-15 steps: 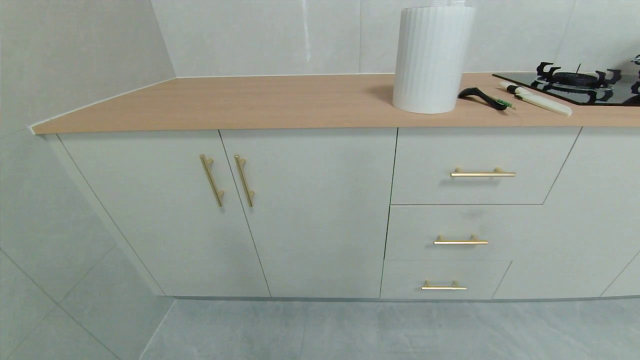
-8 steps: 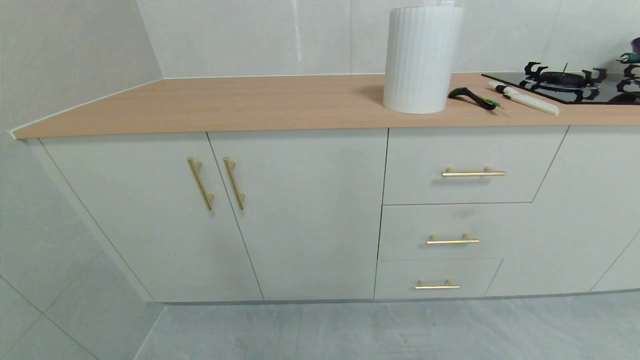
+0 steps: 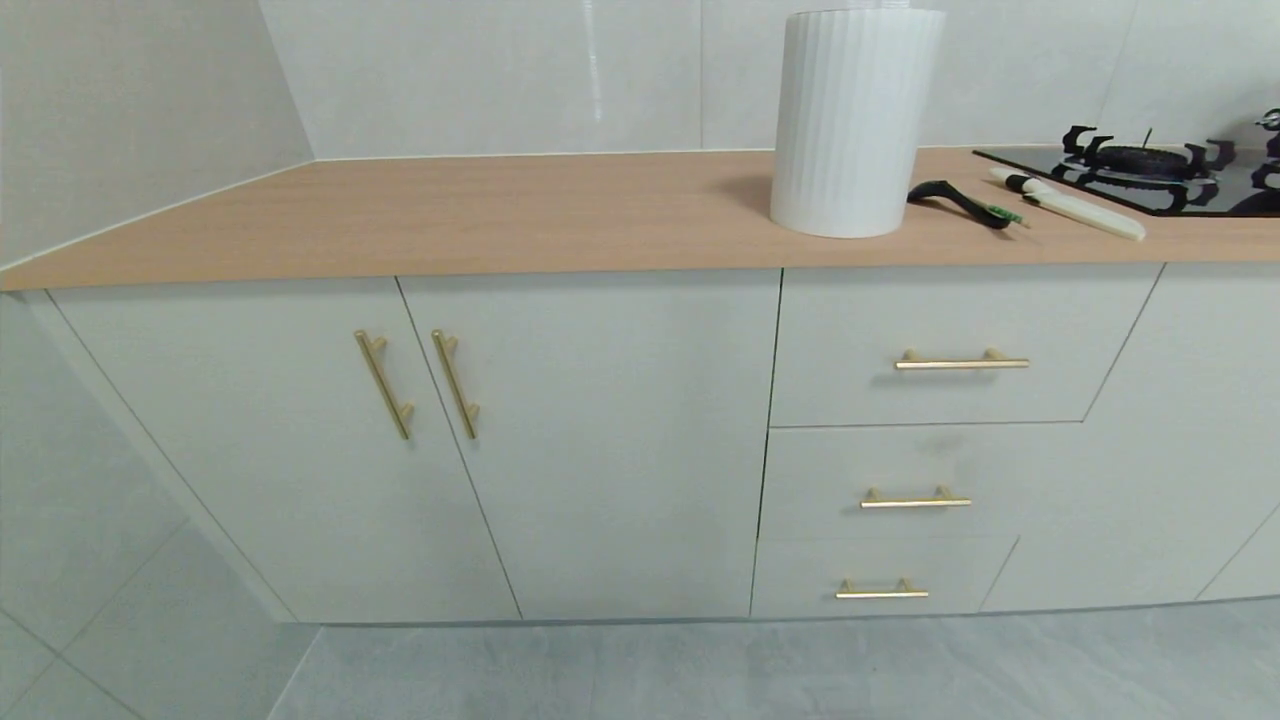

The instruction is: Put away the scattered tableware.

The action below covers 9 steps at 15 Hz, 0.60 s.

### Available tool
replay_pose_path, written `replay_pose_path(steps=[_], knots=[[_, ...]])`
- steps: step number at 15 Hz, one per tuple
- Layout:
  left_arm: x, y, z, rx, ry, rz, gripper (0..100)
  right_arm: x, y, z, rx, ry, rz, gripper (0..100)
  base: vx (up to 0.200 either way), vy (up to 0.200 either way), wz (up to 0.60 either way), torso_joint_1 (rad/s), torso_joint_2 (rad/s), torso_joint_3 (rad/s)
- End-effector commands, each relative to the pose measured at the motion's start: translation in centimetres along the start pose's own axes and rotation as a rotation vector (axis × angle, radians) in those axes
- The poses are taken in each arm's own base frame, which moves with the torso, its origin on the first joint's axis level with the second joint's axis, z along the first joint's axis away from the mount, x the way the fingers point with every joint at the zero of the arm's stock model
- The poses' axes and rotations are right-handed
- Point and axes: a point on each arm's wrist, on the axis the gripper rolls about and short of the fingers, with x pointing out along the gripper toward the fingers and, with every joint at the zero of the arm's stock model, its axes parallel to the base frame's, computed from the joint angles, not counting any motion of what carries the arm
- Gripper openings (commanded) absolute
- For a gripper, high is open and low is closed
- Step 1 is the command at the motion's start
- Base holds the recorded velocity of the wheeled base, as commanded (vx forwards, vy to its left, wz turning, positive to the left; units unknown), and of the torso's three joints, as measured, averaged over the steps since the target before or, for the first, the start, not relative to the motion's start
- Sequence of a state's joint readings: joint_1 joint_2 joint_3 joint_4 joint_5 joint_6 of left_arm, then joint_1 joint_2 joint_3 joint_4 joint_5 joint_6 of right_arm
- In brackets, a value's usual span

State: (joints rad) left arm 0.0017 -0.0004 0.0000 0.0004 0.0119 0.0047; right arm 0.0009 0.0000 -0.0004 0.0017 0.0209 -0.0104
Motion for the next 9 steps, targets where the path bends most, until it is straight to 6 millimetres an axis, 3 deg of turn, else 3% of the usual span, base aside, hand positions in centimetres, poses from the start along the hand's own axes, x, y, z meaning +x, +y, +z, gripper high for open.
replay_pose_path(steps=[1,4,9], knots=[[0.00,0.00,0.01,0.000,0.000,0.000,100,0.01,0.00,-0.01,0.000,0.002,0.001,100,0.200,0.000,0.00,0.002,0.00,0.002],[0.00,0.00,0.01,0.000,0.000,0.000,100,0.00,0.00,0.04,0.000,0.000,0.001,100,0.200,0.000,0.00,0.002,0.01,0.002],[0.00,0.00,0.01,0.000,0.000,0.000,100,0.01,0.00,-0.01,-0.002,0.002,0.001,100,0.000,0.000,0.00,0.000,0.00,0.000]])
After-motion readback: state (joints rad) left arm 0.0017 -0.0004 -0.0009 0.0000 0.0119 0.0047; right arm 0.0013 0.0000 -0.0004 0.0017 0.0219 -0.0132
